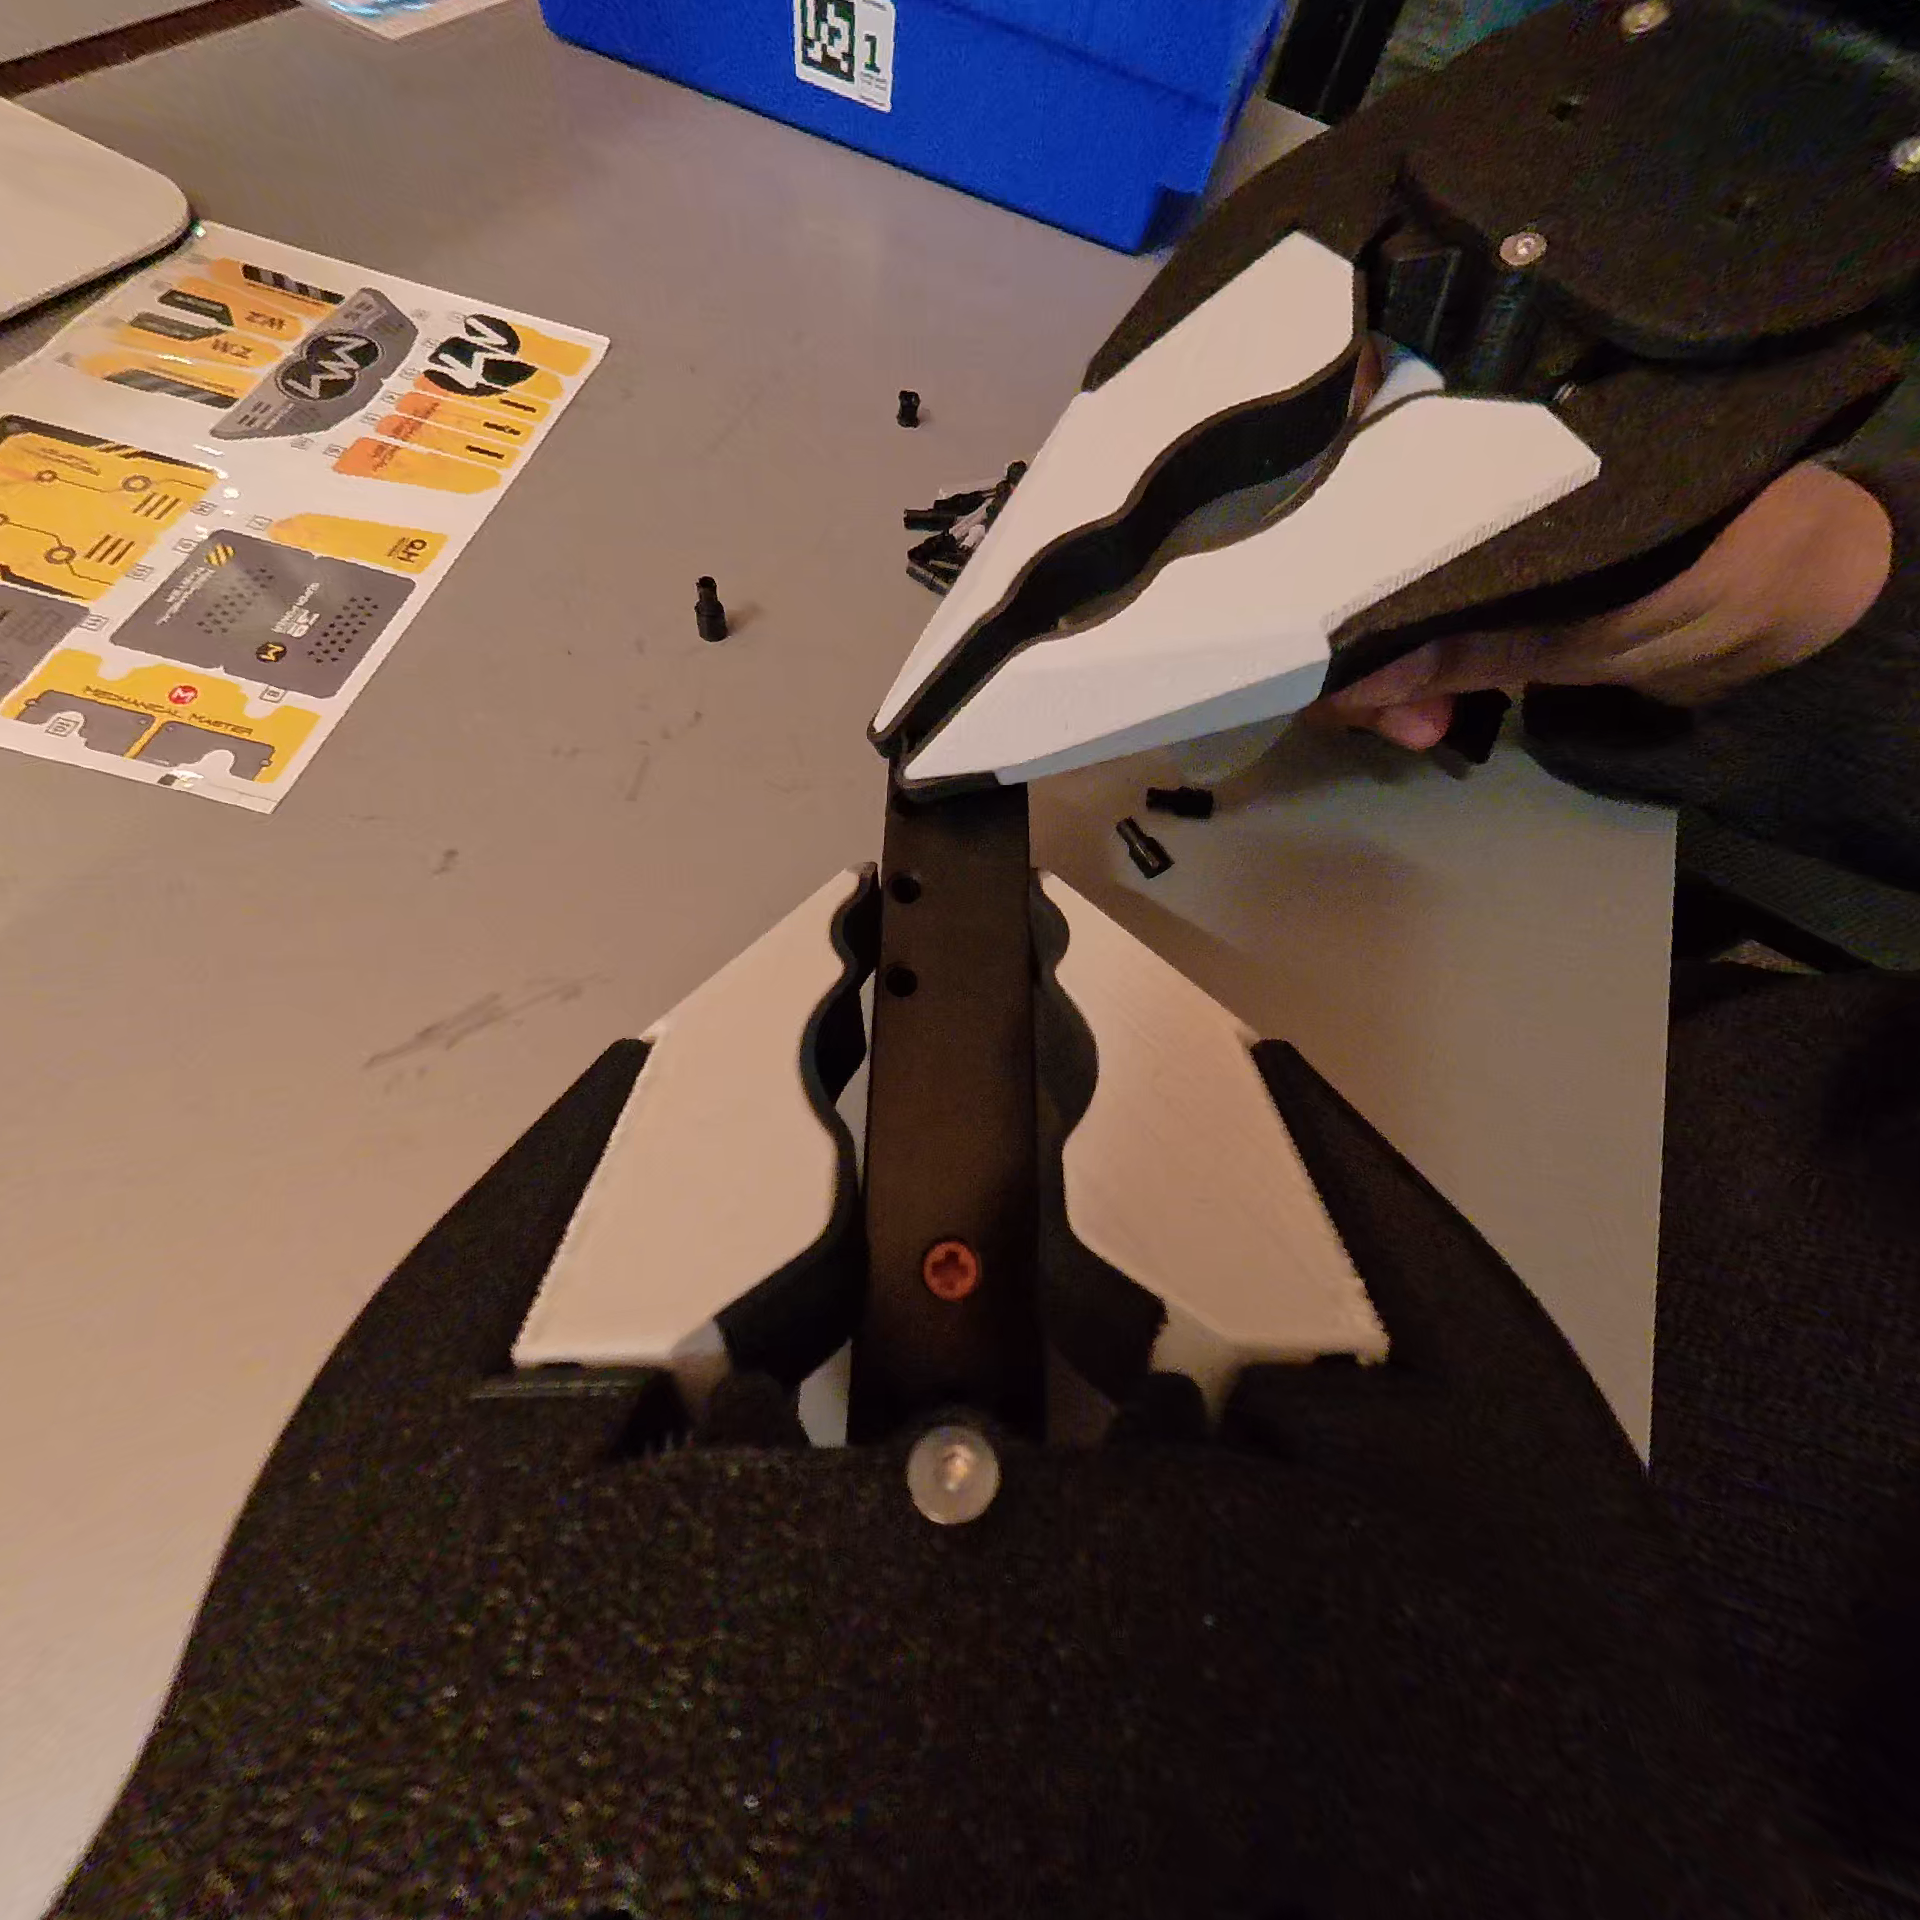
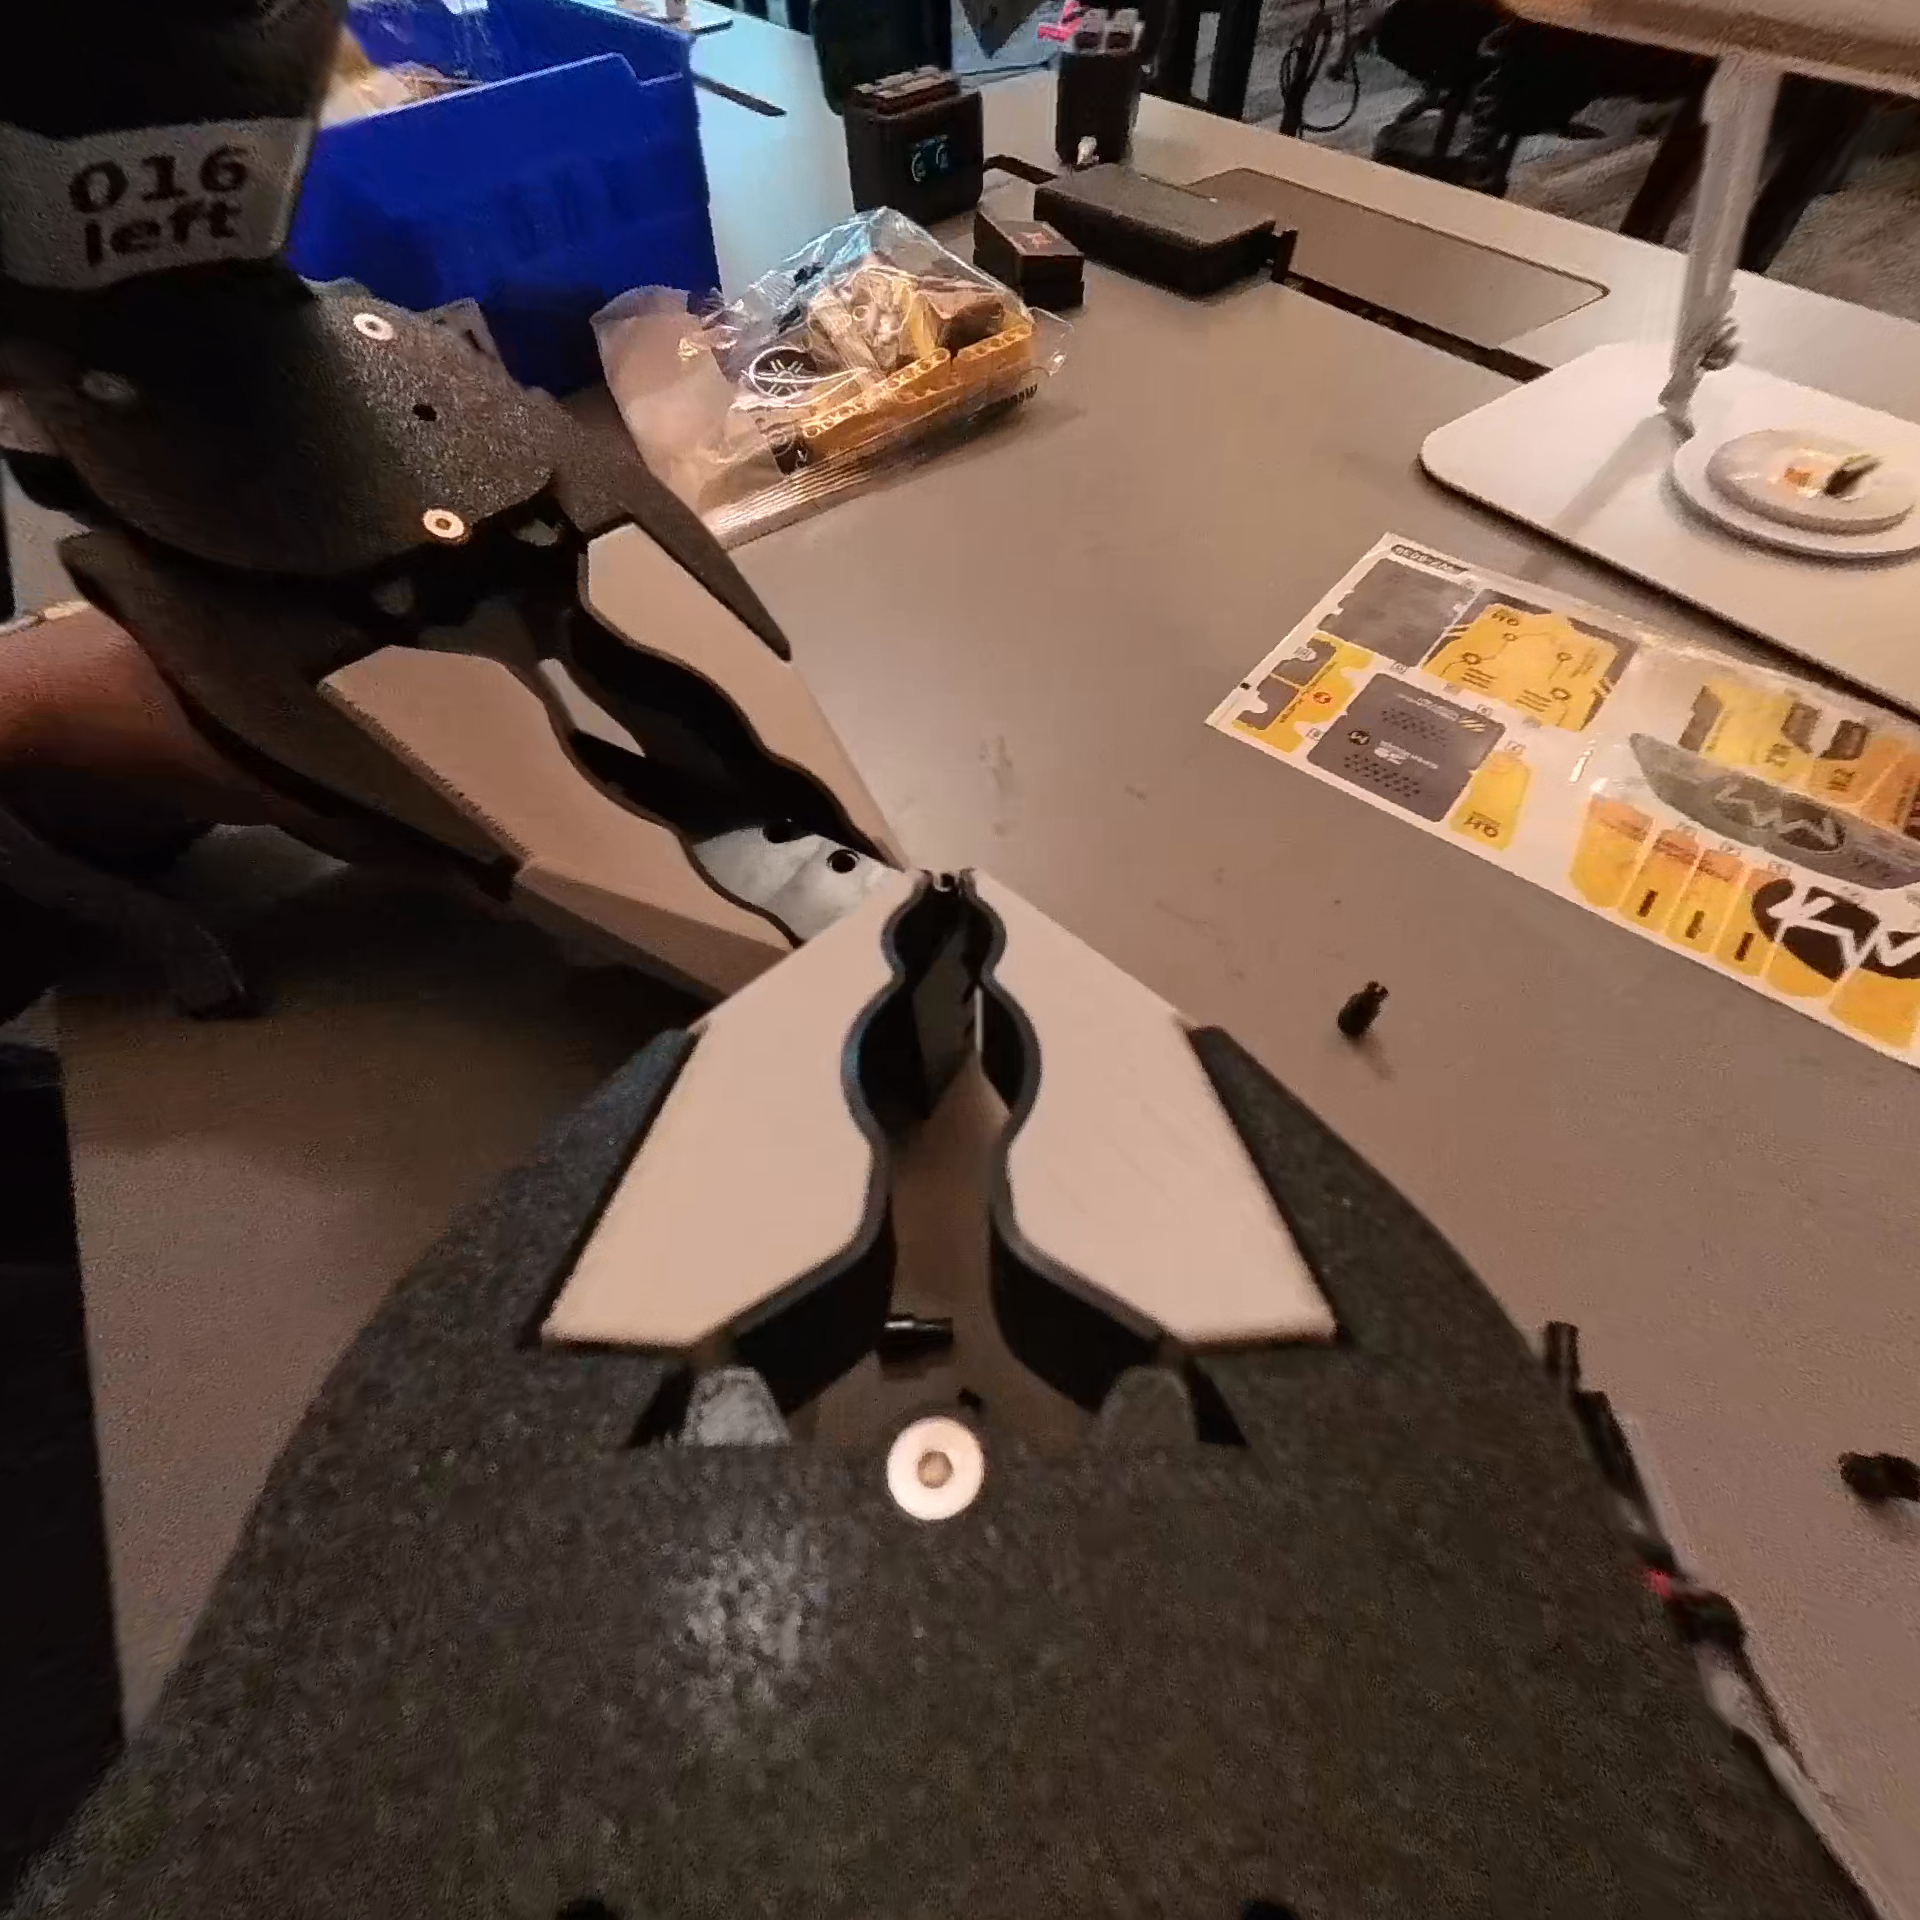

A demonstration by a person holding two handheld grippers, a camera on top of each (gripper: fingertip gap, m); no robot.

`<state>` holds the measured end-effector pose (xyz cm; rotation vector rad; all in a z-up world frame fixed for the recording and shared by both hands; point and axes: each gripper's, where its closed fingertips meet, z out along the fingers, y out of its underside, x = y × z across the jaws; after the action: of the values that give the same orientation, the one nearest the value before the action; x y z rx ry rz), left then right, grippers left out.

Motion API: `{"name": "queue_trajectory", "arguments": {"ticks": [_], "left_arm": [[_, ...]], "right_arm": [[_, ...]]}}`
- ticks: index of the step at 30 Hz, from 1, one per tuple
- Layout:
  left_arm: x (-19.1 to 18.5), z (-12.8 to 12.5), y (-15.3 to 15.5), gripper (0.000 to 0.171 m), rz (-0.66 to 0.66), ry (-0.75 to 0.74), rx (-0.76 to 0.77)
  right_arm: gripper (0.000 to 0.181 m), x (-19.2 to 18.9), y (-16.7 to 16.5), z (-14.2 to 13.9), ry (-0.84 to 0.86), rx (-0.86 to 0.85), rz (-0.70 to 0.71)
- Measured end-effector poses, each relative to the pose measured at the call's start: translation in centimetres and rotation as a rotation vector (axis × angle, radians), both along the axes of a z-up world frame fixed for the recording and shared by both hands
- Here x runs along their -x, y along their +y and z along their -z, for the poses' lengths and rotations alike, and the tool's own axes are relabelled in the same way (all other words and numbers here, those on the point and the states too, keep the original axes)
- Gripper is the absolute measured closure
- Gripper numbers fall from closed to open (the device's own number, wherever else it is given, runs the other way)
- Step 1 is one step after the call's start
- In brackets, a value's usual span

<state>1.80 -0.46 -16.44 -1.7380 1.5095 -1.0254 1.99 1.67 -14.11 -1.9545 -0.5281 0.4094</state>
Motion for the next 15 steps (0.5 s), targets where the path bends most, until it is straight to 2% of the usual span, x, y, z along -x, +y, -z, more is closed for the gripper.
{"name": "queue_trajectory", "arguments": {"ticks": [11,15], "left_arm": [[0.05,-0.11,0.30,0.145,-0.010,-0.011,0.046],[0.07,-0.14,0.41,0.145,-0.014,-0.015,0.061]], "right_arm": [[0.175,0.14,0.67,-0.06,-0.091,-0.131,0.075],[0.175,0.22,0.87,-0.06,-0.061,-0.127,0.094]]}}
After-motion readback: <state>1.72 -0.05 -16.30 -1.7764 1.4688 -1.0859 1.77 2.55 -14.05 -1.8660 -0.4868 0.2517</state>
